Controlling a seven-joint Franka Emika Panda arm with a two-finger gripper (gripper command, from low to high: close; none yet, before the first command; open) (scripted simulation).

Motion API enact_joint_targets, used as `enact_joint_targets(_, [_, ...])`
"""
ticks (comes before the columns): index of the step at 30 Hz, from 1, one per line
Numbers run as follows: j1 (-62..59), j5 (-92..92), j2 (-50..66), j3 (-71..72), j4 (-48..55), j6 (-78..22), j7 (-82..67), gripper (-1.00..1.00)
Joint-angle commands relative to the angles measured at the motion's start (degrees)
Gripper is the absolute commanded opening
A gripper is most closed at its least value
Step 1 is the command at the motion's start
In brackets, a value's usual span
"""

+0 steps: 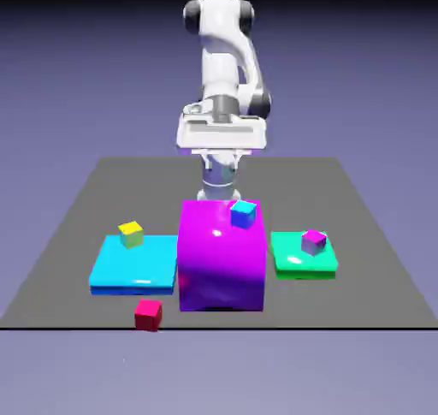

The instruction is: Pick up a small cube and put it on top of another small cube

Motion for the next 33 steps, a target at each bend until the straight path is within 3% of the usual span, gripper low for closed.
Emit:
enact_joint_targets(1, [0.06, 0.40, 2.06, -0.68, 2.08, -2.10, -0.32, 0.00])
enact_joint_targets(33, [1.94, 13.20, 67.89, -22.48, 68.53, -69.05, -10.42, 0.00])
